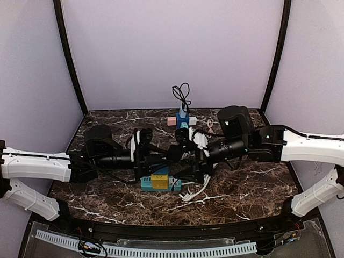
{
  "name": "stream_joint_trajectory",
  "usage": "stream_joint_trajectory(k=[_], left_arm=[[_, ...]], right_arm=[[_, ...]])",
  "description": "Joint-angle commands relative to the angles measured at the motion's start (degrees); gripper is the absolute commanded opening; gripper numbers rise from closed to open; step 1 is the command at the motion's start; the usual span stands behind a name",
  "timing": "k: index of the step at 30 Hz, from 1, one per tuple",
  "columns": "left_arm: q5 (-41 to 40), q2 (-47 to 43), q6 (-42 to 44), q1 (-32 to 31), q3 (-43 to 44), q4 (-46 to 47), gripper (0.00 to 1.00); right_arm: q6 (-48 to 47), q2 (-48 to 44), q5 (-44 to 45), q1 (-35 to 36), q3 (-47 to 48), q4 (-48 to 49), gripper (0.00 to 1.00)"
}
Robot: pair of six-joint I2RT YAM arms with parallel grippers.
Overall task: Insert the plug
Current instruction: Adjust the plug.
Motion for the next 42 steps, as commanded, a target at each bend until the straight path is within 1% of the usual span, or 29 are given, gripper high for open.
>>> stream_joint_trajectory(k=[1, 2, 4, 6, 8, 12, 14, 15, 18, 22, 23, 25, 28, 29, 30, 31, 32, 33, 35, 38, 40, 42], left_arm=[[2.4, -1.6, -7.6, -0.3, -2.9, 12.8, 0.01], [2.8, -1.5, -9.4, -0.3, -3.1, 14.4, 0.01], [3.4, -1.2, -10.0, -0.3, -3.7, 15.9, 0.01], [3.7, -0.8, -10.1, -0.3, -4.0, 16.6, 0.01], [3.9, -0.5, -10.2, -0.2, -4.0, 17.1, 0.01], [4.2, -0.3, -9.8, -0.3, -4.1, 17.5, 0.01], [4.1, -0.4, -9.7, -0.2, -4.0, 17.3, 0.01], [4.2, -0.3, -9.6, -0.2, -4.1, 17.3, 0.01], [4.2, -0.4, -9.5, -0.3, -4.1, 17.1, 0.01], [4.2, -0.5, -9.3, -0.3, -4.2, 17.0, 0.01], [4.2, -0.4, -9.3, -0.3, -4.2, 17.0, 0.01], [4.4, -0.5, -9.2, -0.3, -4.3, 16.6, 0.01], [3.6, -1.0, -8.8, -0.3, -4.5, 15.4, 0.01], [2.5, -1.2, -7.9, -0.3, -4.6, 14.7, 0.05], [1.8, -1.6, -7.2, -0.3, -4.9, 14.3, 0.12], [0.8, -1.8, -5.9, -0.2, -5.1, 13.5, 0.31], [0.5, -2.3, -5.0, -0.2, -5.2, 13.1, 0.41], [-0.3, -2.6, -3.3, -0.2, -5.2, 12.0, 0.56], [-1.5, -3.3, -0.6, -0.2, -5.0, 9.8, 0.67], [-3.7, -5.2, 3.0, 0.0, -4.8, 4.7, 0.71], [-5.6, -6.4, 5.2, 0.2, -4.8, 1.5, 0.72], [-7.5, -7.8, 8.1, 0.5, -4.6, -2.0, 0.73]], right_arm=[[11.3, -6.8, -5.4, -2.4, -11.7, 27.8, 0.91], [13.2, -7.8, -5.6, -2.4, -14.2, 31.9, 0.9], [16.2, -9.2, -5.9, -2.4, -17.9, 39.6, 0.87], [19.0, -9.5, -5.6, -2.4, -19.6, 43.6, 0.84], [19.9, -9.1, -4.8, -2.4, -19.7, 44.5, 0.8], [19.8, -7.3, -5.9, -2.4, -18.1, 44.6, 0.72], [19.8, -6.3, -6.8, -2.4, -17.0, 44.0, 0.66], [19.7, -5.9, -7.2, -2.4, -16.6, 44.0, 0.62], [19.7, -5.3, -7.7, -2.4, -15.9, 43.8, 0.43], [19.8, -5.2, -7.9, -2.6, -15.8, 43.6, 0.22], [19.7, -5.3, -8.1, -2.6, -15.8, 43.4, 0.16], [19.4, -5.3, -8.6, -2.5, -15.8, 43.0, 0.0], [17.8, -5.5, -9.8, -2.8, -15.8, 40.8, 0.0], [17.1, -5.5, -10.5, -3.2, -15.6, 39.0, 0.0], [16.1, -5.7, -11.0, -3.7, -15.4, 36.7, 0.0], [14.6, -6.0, -11.6, -4.6, -15.3, 34.2, 0.0], [13.5, -6.3, -12.4, -5.9, -15.4, 31.7, 0.0], [12.7, -6.8, -13.4, -7.5, -15.7, 29.6, 0.0], [11.0, -7.8, -15.8, -11.0, -17.4, 27.1, 0.0], [7.6, -9.7, -19.1, -15.1, -22.1, 26.7, 0.0], [4.2, -10.1, -20.0, -16.4, -26.3, 28.5, 0.0], [3.0, -9.3, -20.8, -17.0, -28.7, 31.4, 0.0]])
